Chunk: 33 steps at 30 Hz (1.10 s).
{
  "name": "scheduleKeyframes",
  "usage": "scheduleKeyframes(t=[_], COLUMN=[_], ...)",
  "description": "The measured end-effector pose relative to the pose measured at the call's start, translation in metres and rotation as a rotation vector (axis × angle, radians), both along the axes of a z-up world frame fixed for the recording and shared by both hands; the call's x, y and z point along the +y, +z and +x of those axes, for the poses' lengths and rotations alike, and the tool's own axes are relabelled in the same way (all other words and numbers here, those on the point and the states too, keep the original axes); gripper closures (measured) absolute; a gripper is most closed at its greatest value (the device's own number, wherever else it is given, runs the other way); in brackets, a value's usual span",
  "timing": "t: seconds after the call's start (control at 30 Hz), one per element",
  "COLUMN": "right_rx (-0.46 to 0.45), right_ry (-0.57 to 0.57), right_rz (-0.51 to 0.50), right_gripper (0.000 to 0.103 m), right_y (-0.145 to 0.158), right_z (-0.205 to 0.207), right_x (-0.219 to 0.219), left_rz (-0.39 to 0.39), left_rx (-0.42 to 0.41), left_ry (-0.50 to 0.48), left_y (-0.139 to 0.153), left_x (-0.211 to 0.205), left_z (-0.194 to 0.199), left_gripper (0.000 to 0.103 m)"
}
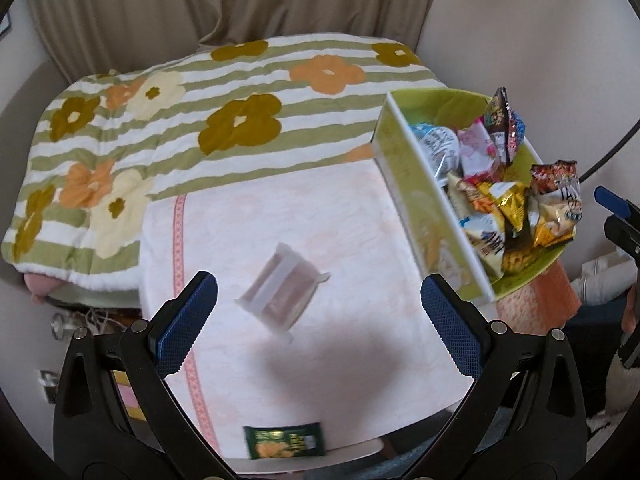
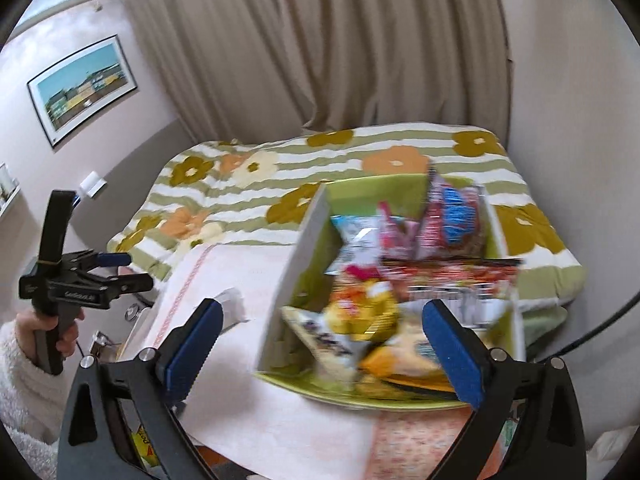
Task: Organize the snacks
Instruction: 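Move both tools back over the remaining packets on the cloth, then grasp the white translucent packet with left tool while right tool grasps green cracker packet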
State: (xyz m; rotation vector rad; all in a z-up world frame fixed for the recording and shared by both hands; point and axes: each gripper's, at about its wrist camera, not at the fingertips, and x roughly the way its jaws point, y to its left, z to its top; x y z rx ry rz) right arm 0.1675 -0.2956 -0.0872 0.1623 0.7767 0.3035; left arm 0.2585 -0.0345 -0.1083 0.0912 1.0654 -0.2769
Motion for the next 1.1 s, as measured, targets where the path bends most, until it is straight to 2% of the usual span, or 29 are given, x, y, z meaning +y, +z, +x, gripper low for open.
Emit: scheduleKeyframes(t=[0.2, 0.37, 0.57, 0.73, 0.97, 1.1], right_rx=[0.016, 0.073, 0.221, 0.349, 0.593, 0.674], right_ry=[-0.004, -0.041, -0.072, -0.055, 0.039, 0.063], right_rz=[-0.010, -0.016, -0.012, -0.048, -0.098, -0.125], right_gripper=[0.003, 0.003, 0.003, 0.003, 0.003, 0.003], right_y=[-0.010, -0.031, -0.084, -0.122, -0.175, -0.192], right_z=[-0.006, -0.009, -0.011, -0.013, -0.015, -0.013], right_x=[0.070, 0.131, 0.195, 0.233, 0.286, 0.310], left_rz=[-0.004, 0.005, 0.031, 0.060, 0.091, 0.098], left_rx=[0.033, 0.075, 0.113, 0.149, 0.186, 0.190], left_ry=[-0.090, -0.224, -0.372, -0.462, -0.537, -0.545], left_y=[-0.018, -0.035, -0.063, -0.095, -0.138, -0.153], left_x=[0.033, 0.055, 0.068, 0.062, 0.041, 0.032], left_z=[0.012, 0.021, 0.033, 0.045, 0.055, 0.060], left_gripper=[0.002, 0.002, 0.002, 0.002, 0.002, 0.002])
